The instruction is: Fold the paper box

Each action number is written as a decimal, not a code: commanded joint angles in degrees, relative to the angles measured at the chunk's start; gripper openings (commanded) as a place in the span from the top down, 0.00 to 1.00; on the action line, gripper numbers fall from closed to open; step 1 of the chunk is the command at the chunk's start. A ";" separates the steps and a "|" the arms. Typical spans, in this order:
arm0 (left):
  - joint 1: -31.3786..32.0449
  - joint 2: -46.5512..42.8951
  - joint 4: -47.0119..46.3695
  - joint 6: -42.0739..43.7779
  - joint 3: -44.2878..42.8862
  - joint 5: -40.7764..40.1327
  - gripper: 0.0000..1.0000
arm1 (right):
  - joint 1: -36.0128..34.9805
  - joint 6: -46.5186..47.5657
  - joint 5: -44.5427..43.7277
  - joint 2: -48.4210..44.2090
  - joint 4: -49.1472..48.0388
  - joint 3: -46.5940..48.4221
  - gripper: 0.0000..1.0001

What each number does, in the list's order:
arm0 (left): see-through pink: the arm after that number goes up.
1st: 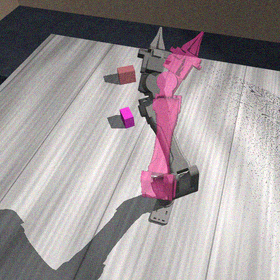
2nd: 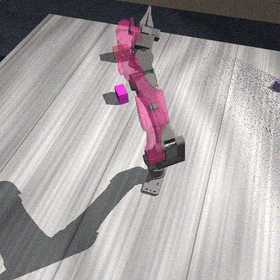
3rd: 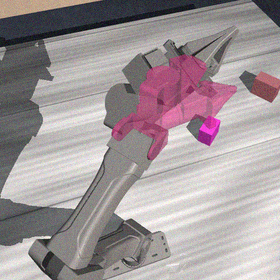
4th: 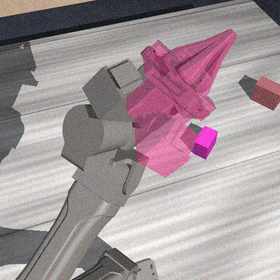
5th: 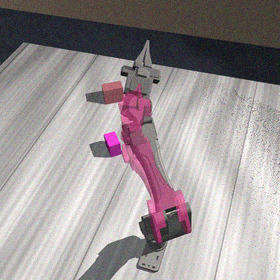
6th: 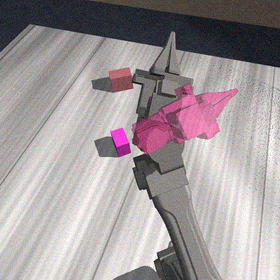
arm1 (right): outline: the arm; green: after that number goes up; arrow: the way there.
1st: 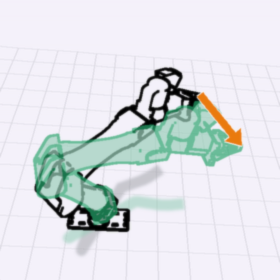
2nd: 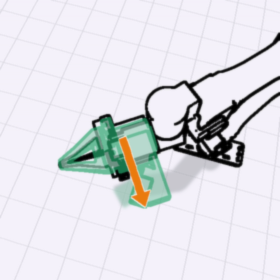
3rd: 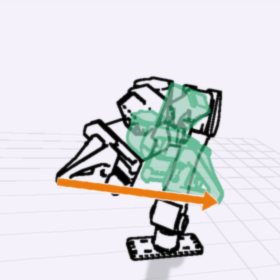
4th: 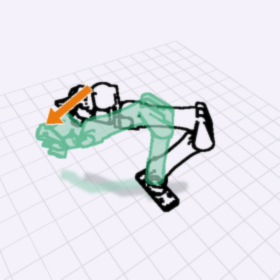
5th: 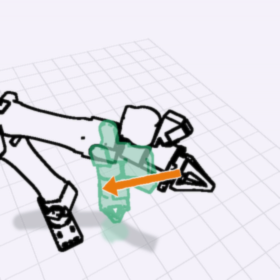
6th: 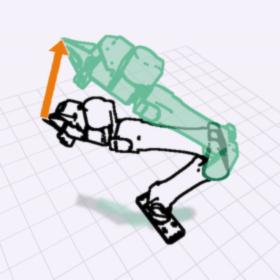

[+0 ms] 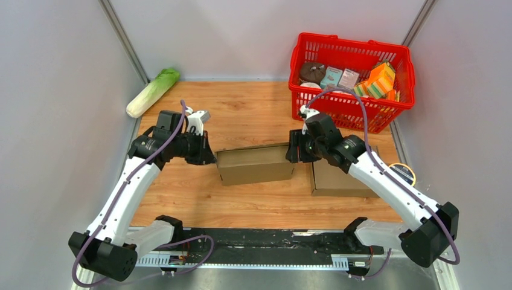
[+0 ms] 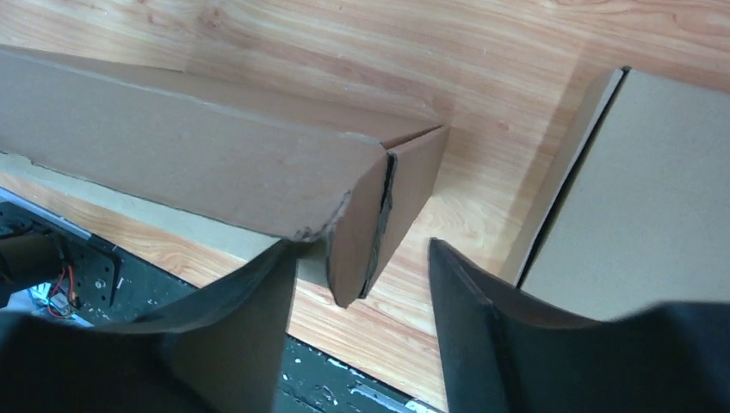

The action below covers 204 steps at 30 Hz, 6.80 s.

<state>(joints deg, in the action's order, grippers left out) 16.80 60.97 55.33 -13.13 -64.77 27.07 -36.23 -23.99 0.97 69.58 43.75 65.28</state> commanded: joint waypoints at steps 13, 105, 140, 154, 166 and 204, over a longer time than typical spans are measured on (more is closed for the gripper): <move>0.08 -4.89 -4.35 -2.87 3.95 -1.40 1.00 | 9.51 -21.52 13.45 -7.54 -3.57 3.10 0.00; 10.54 35.79 -33.00 -17.46 -3.69 0.44 0.84 | -60.28 -29.53 -31.99 4.33 -4.54 -20.45 1.00; 3.23 29.55 -30.28 -13.77 9.93 -9.32 0.86 | -20.64 -18.56 -19.70 6.43 -21.75 -23.43 1.00; 2.11 27.02 -38.37 -20.45 14.32 -3.60 0.95 | -14.31 -13.46 -12.37 11.03 -41.09 -22.12 1.00; -4.23 28.92 -29.23 -13.95 3.62 -5.97 0.78 | -6.06 -9.15 -16.10 6.62 -20.98 -17.82 1.00; -1.60 39.30 -28.26 -12.80 -4.21 -5.80 0.87 | -0.86 -5.37 -11.08 22.96 -30.54 -8.60 1.00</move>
<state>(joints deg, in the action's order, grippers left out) 13.69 98.43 28.60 -26.24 -66.37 18.41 -36.93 -29.50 -9.17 89.71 18.50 51.99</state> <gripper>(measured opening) 0.139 0.004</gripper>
